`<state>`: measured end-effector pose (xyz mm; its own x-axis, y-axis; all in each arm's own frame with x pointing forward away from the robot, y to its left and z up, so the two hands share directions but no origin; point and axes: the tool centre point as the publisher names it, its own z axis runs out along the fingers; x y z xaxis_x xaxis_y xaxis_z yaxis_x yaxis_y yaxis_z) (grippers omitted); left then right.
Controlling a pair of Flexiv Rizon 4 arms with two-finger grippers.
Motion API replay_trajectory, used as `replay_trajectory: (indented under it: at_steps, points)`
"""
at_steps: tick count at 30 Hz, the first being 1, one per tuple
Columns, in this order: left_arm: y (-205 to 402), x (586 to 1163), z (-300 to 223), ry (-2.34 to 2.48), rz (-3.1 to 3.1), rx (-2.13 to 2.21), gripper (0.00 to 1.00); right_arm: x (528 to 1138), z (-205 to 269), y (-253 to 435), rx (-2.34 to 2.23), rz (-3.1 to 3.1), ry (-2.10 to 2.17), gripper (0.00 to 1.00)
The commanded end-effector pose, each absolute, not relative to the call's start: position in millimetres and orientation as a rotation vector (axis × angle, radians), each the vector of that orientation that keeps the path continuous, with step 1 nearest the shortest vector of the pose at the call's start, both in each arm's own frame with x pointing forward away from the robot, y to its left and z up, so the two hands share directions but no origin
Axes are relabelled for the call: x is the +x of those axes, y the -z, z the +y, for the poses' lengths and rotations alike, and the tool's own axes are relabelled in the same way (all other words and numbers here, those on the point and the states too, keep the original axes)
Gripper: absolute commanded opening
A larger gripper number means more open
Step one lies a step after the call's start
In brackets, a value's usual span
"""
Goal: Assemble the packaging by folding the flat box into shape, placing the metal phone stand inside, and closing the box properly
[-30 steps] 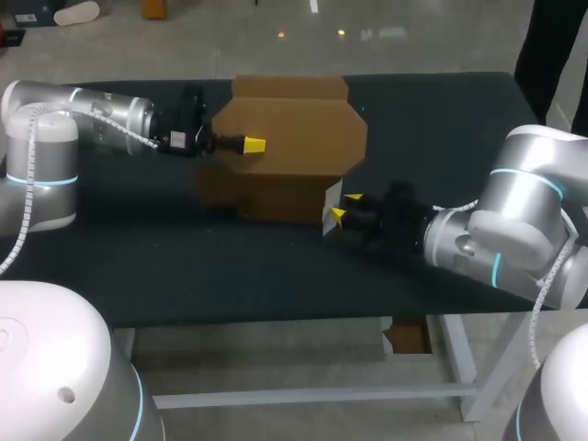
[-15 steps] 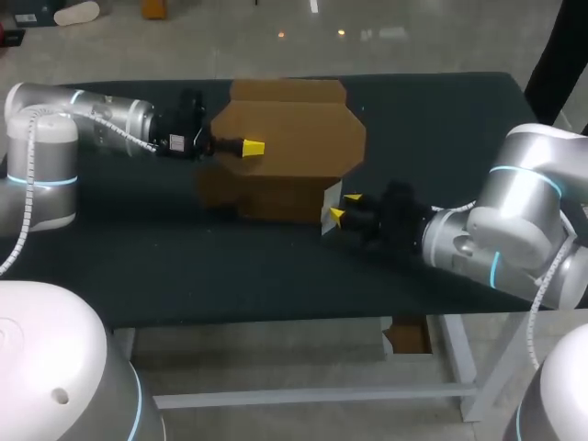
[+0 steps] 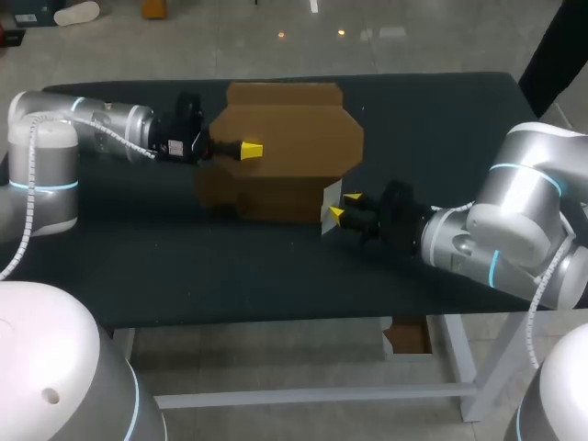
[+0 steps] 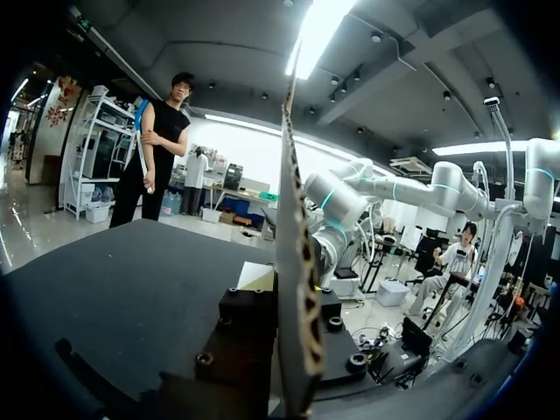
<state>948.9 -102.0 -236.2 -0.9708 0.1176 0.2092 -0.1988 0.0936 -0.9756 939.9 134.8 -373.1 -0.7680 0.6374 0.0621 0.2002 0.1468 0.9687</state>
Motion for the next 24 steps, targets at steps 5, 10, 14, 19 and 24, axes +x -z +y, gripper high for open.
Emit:
replay_trajectory:
  at_steps: [5, 10, 14, 19, 24]
  points:
    - [239.9, 948.6, -104.5, -1.968, -2.140, 0.066, 0.00, 941.5, 136.8, 374.6, 0.813, 2.043, -1.656, 0.48]
    - [239.2, 948.3, -104.8, -1.965, -2.145, 0.061, 0.00, 941.7, 136.4, 375.0, 0.833, 2.027, -1.653, 0.49]
    - [239.2, 948.3, -104.8, -1.965, -2.145, 0.061, 0.00, 942.3, 136.8, 375.3, 0.857, 1.999, -1.651, 0.49]
    - [239.2, 948.3, -104.8, -1.965, -2.145, 0.061, 0.00, 943.8, 136.7, 374.7, 0.903, 1.932, -1.638, 0.49]
    - [239.2, 948.3, -104.8, -1.965, -2.145, 0.061, 0.00, 944.2, 137.8, 375.1, 0.928, 1.894, -1.641, 0.48]
